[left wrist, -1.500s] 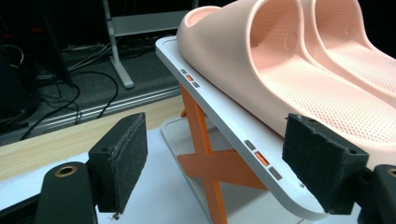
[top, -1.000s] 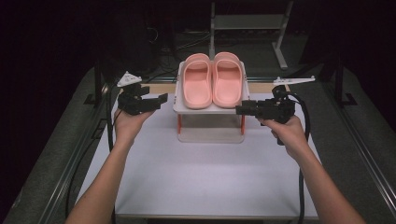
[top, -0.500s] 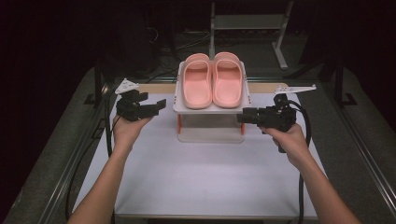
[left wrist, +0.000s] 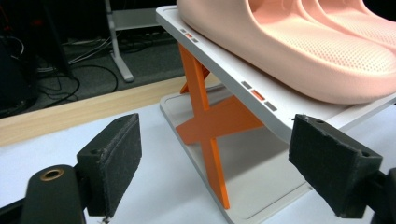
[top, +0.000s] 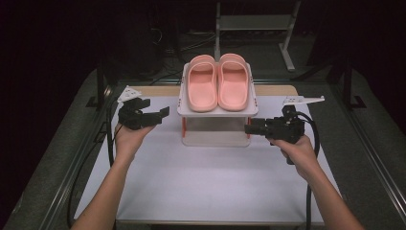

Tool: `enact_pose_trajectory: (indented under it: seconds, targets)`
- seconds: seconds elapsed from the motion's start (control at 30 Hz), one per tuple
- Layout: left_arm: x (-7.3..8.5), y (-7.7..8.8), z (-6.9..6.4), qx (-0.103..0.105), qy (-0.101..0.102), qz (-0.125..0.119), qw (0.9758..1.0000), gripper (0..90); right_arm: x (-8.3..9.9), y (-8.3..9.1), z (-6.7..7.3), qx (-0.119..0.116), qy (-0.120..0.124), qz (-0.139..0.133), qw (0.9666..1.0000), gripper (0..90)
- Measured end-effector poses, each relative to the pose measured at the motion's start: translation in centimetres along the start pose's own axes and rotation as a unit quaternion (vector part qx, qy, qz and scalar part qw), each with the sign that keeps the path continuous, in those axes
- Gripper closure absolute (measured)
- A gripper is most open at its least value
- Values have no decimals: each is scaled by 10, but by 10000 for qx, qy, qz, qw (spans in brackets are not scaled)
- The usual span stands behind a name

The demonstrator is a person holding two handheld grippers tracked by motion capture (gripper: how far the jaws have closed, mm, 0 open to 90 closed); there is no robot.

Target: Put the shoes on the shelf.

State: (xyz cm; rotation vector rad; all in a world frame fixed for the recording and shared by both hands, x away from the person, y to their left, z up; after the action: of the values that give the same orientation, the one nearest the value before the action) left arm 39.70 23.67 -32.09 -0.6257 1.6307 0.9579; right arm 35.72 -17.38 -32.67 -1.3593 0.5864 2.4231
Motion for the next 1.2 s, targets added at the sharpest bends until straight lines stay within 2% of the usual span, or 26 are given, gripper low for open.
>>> enact_pose_trajectory:
  seconds: [0.63, 1.2]
  targets:
    - [21, 4, 1, 62, 86, 39, 9999, 130, 22, 7, -7, 40, -58, 95, 9999, 388]
    - [43, 11, 4, 59, 181, 72, 9998, 103, 43, 13, -11, 130, -94, 165, 9997, 323]
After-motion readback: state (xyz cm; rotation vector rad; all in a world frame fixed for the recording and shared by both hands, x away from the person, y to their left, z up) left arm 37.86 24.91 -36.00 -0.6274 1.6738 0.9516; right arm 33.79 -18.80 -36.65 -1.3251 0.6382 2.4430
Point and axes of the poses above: each handheld gripper's, and its own axes: y roughly backward along the jaws, x roughly out of its underside, z roughly to its left, the point moved 2 cm from there along -y, roughly forward along the jaws, and after that the axes turned 10 degrees about -z, right-handed, at the moved point
